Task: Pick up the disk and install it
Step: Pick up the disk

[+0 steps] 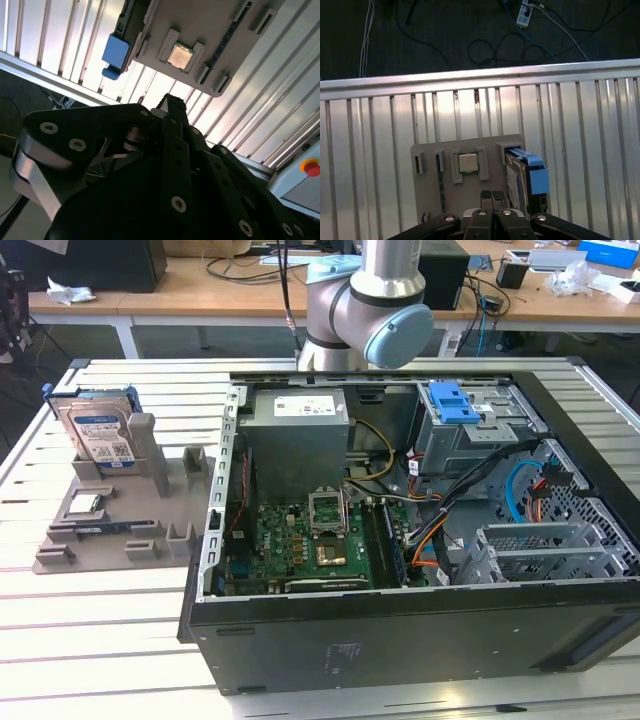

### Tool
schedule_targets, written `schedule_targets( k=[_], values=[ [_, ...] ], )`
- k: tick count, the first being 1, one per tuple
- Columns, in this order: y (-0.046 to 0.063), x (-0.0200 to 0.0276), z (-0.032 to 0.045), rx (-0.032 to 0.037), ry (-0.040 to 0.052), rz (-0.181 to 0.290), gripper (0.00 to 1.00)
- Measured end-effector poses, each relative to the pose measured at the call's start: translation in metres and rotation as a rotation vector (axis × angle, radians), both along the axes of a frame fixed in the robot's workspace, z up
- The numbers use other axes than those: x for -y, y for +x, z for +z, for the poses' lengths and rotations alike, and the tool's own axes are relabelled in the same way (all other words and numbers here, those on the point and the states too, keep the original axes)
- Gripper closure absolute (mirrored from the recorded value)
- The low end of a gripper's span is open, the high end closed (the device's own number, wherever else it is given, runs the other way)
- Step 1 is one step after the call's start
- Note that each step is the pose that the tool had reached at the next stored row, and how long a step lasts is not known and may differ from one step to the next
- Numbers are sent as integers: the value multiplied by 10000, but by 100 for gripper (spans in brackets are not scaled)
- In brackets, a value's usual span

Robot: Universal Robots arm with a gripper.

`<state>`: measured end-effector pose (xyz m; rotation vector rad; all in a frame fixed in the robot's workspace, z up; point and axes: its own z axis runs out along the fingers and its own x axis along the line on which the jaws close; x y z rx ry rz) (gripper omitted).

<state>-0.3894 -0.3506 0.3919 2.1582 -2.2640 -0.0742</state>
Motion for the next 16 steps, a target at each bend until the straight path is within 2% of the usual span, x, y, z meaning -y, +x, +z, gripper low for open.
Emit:
schedule_targets(
  k=[2,5,7,8,11,12,13,16],
  values=[
    [0,0,0,0,1,298,89],
    [0,0,0,0,0,314,89],
    [0,0,0,0,0,319,76],
    [0,0,0,0,0,322,76],
    [0,0,0,0,0,333,58],
    [0,0,0,0,0,336,58],
    [0,0,0,0,0,338,52],
    [0,0,0,0,0,348,52]
  ],
)
